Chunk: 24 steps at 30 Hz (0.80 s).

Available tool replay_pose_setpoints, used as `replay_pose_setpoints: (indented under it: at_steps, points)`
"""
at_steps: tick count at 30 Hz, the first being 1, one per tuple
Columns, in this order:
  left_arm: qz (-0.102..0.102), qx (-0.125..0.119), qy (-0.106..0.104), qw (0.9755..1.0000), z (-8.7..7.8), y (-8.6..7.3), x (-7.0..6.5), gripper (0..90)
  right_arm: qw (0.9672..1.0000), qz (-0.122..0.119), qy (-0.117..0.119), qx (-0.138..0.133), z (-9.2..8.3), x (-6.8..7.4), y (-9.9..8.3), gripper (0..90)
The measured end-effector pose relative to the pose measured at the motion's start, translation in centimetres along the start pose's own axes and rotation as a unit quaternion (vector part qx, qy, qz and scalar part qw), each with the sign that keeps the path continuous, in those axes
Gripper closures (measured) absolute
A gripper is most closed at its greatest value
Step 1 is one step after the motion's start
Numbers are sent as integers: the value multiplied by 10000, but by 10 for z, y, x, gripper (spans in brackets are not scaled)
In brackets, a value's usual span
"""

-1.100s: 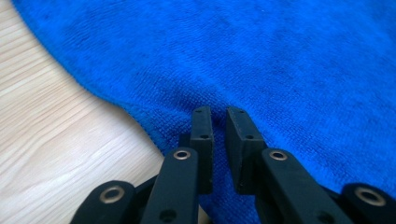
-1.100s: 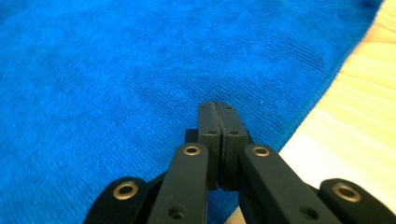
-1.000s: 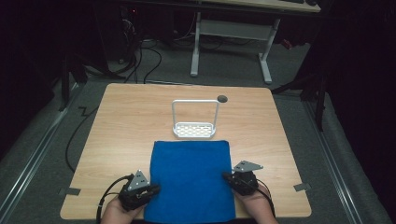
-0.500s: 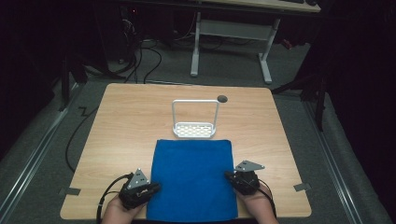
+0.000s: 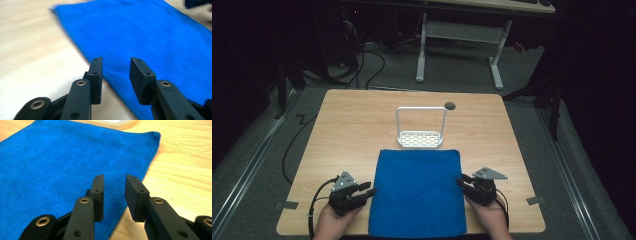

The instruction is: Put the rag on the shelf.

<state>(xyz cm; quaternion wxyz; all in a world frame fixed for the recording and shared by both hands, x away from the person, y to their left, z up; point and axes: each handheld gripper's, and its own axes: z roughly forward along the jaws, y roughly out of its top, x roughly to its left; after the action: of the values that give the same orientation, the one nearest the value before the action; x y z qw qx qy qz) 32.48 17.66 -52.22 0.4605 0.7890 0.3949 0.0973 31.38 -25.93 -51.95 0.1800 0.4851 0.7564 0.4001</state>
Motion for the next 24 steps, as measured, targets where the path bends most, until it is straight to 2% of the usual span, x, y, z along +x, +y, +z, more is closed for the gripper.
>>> replay_pose_setpoints:
  at_steps: [3, 6, 7, 8, 13, 14, 17, 19, 23, 24]
  points:
    - [-150, -101, 166, 9997, 9, 12, 12, 602, 10000, 30, -30, -6, 0, -2, 0, 701]
    - [-28, 5, 395, 9992, 23, 25, 20, 605, 10000, 16, -7, -27, 0, -2, 0, 700]
    - [-37, 90, 538, 9985, 36, 35, 26, 631, 10000, 29, 44, -30, 0, -1, 1, 690]
    - [-37, 90, 538, 9985, 36, 35, 26, 635, 10000, 29, 44, -30, 0, -1, 1, 690]
    - [-16, 346, 776, 9964, 66, 54, 37, 632, 9999, -79, 113, -11, 2, 1, 1, 682]
    - [-87, 287, 769, 9966, 73, 58, 40, 628, 9999, -106, 130, 9, 2, 2, 1, 680]
    - [-101, 389, 824, 9958, 82, 64, 43, 624, 9998, -121, 145, 13, 3, 4, 2, 670]
    - [-94, 378, 885, 9953, 92, 70, 44, 636, 9997, -171, 166, 21, 3, 5, 2, 667]
    - [-120, 426, 955, 9944, 102, 74, 44, 638, 9996, -216, 173, 25, 4, 5, 2, 666]
    - [-116, 481, 1039, 9934, 104, 75, 45, 642, 9996, -215, 176, 20, 4, 5, 2, 664]
